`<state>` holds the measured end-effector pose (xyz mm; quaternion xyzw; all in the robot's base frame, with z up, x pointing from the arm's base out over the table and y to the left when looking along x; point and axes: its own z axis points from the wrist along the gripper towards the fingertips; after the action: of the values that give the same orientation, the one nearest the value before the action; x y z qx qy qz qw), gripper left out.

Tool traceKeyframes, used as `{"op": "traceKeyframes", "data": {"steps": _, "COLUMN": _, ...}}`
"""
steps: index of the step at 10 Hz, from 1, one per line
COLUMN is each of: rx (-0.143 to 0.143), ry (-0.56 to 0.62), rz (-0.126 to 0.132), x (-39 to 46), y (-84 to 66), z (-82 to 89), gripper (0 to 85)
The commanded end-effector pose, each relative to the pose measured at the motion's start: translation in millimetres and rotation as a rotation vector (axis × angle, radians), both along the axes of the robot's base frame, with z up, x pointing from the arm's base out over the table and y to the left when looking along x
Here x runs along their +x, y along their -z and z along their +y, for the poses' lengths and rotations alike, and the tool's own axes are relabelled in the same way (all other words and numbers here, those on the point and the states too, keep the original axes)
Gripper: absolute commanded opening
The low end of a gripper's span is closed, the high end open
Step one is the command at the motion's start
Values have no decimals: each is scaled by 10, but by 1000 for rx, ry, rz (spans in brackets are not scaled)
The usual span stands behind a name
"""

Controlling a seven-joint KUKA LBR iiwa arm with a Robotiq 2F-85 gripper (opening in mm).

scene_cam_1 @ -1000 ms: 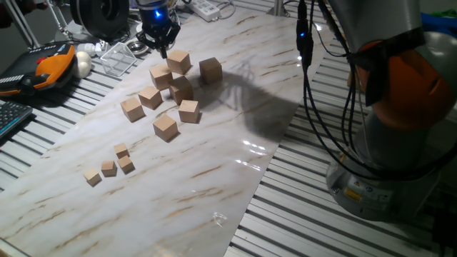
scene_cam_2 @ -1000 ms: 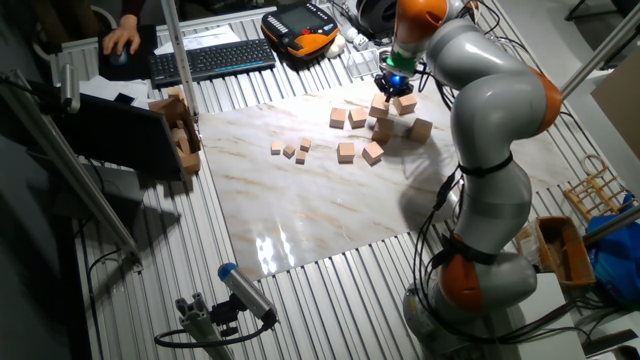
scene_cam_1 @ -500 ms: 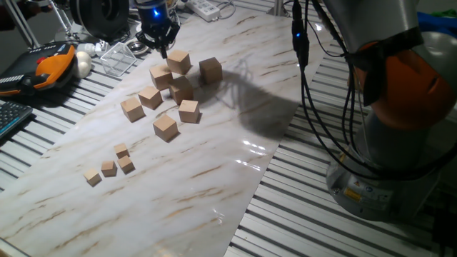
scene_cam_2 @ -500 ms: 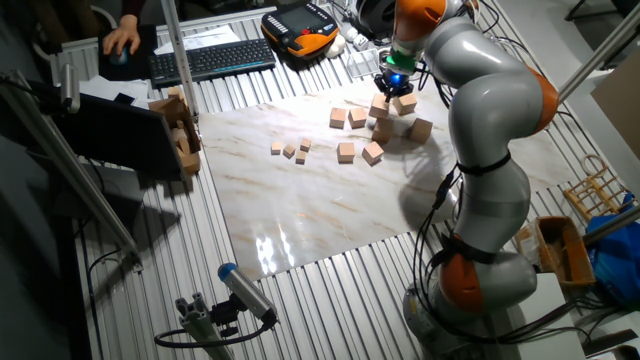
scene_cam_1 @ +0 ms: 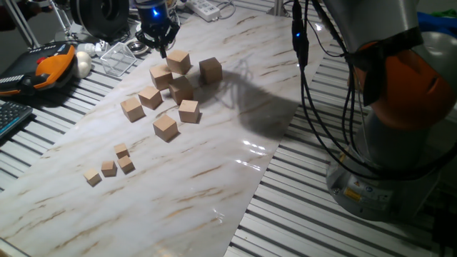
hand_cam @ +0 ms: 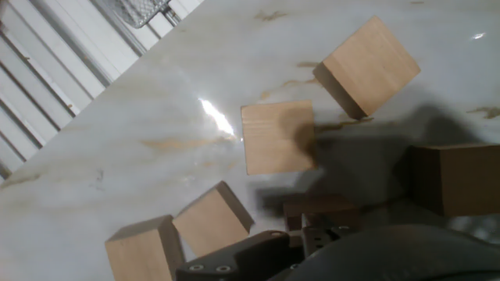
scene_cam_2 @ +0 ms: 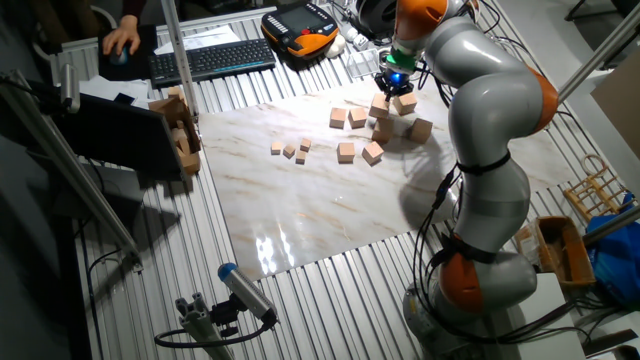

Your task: Stack the blocks into a cross shape

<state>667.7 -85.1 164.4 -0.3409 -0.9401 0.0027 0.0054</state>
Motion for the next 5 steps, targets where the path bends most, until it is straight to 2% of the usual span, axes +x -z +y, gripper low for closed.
{"op": "traceKeyframes", "data": {"steps": 1, "rx": -2, "ry": 2, "rz": 1, "x": 64, "y": -5, "z": -26, "gripper": 0}}
{"op": "traceKeyframes", "data": {"steps": 2, "rx": 3, "ry": 14, "rz": 1, "x": 131, "y": -5, "z": -59, "gripper": 0}}
{"op": "traceKeyframes", "data": {"steps": 3, "rx": -2, "ry": 23, "rz": -9, "x": 168, "y": 25, "z": -96, "gripper": 0}}
{"op": "traceKeyframes", "data": {"steps": 5, "rx": -14, "ry": 45, "rz": -27, "x": 207, "y": 75, "z": -119, "gripper": 0}}
